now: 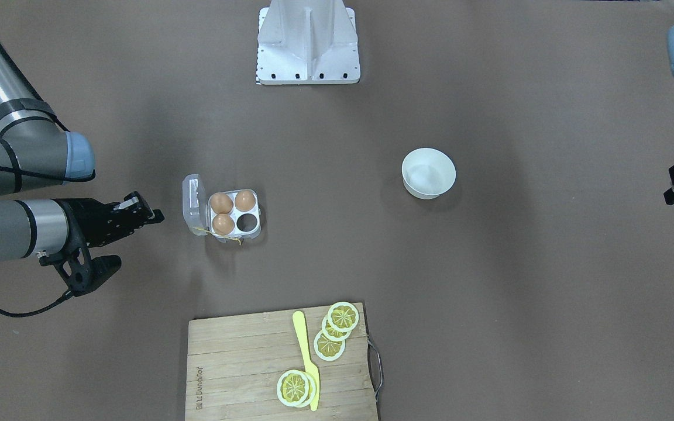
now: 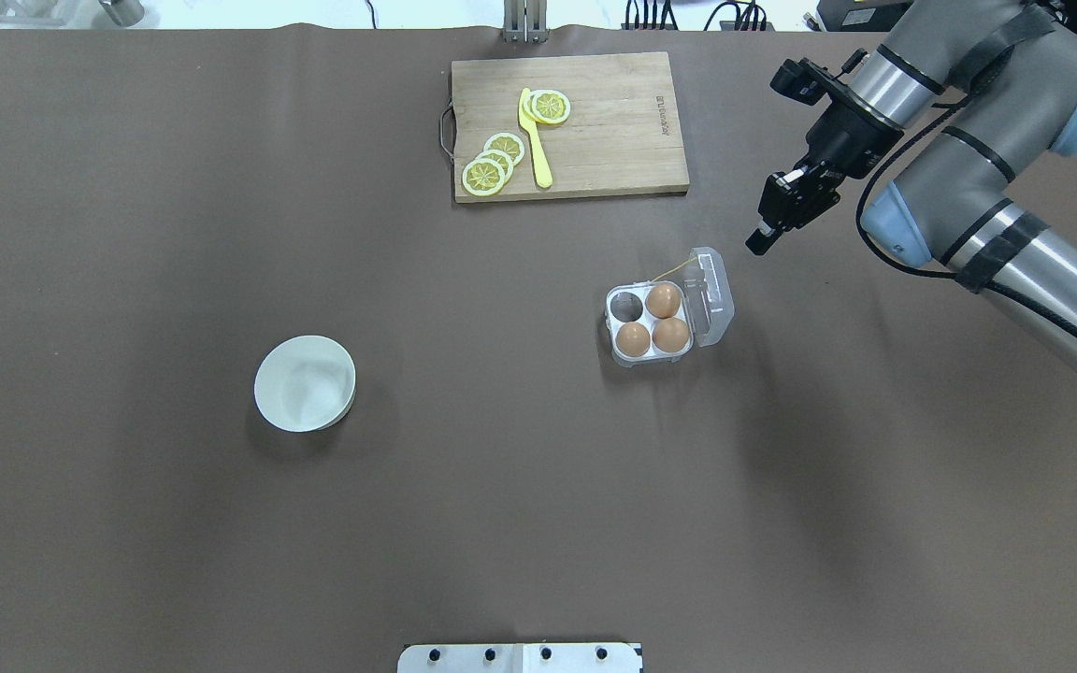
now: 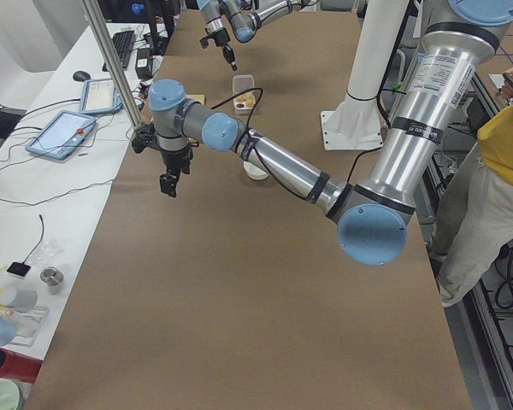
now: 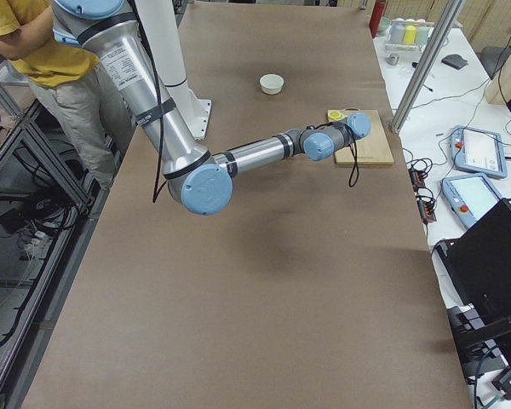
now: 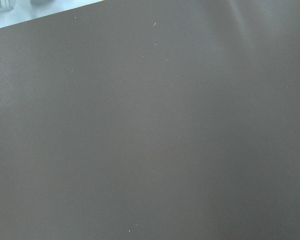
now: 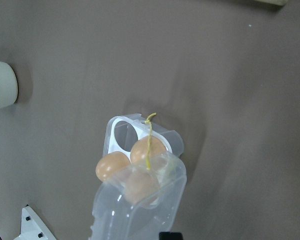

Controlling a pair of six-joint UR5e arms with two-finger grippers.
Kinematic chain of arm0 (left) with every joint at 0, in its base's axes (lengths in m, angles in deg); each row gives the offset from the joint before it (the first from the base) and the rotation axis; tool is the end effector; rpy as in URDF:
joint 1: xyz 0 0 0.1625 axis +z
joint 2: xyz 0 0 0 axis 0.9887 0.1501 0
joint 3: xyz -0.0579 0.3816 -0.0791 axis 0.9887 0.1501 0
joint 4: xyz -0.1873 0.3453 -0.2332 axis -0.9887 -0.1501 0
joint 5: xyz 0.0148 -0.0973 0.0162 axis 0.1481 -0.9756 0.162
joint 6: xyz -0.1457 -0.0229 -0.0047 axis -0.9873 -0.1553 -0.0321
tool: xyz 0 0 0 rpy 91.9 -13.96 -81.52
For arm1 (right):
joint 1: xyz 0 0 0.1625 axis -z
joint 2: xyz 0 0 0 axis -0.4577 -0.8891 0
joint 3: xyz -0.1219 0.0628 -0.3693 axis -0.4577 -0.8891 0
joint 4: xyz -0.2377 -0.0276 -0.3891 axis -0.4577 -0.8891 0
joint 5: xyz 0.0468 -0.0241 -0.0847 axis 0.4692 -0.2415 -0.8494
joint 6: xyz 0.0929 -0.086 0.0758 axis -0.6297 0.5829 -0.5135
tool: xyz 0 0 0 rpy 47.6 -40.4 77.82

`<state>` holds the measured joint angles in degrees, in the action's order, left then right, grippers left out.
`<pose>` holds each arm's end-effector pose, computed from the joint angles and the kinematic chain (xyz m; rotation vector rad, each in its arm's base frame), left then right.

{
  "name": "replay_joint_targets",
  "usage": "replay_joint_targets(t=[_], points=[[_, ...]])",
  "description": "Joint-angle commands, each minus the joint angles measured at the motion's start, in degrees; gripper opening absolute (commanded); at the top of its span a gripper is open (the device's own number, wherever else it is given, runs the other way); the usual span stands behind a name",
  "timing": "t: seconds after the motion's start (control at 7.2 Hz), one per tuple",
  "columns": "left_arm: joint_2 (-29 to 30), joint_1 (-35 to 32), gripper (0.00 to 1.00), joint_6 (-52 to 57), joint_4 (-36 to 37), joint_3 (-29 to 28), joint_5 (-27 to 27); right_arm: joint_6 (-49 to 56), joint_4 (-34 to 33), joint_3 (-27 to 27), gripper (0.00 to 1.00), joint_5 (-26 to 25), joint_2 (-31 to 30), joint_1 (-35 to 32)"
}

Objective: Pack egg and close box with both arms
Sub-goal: 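Move the right gripper down to the open lid of the egg box, then push the lid over the eggs with the right gripper to close it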

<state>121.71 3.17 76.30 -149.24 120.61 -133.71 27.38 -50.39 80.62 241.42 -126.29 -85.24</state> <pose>0.0984 -0.6411 0.3776 0.2343 0.7767 0.1868 -0.4000 -0.6231 0.3535 -0.1432 -1.3456 -0.5653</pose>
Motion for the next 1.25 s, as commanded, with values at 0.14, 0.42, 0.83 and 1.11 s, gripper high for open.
replay_joint_targets(t=[0.14,0.42,0.83,1.11], points=[[0.0,-0.03,0.96,0.01,0.0,0.0,0.0,-0.09,0.0,-2.12,0.0,-0.01,1.99,2.27],[0.0,-0.03,0.96,0.01,0.0,0.0,0.0,-0.09,0.0,-2.39,0.0,-0.01,3.04,3.33],[-0.09,-0.03,0.96,-0.17,0.0,0.53,0.0,-1.92,-0.09,-5.03,0.0,-0.19,8.05,4.3],[-0.35,-0.03,0.96,-0.17,0.0,0.71,0.0,-3.95,0.17,-5.12,0.0,-0.54,9.81,4.21]])
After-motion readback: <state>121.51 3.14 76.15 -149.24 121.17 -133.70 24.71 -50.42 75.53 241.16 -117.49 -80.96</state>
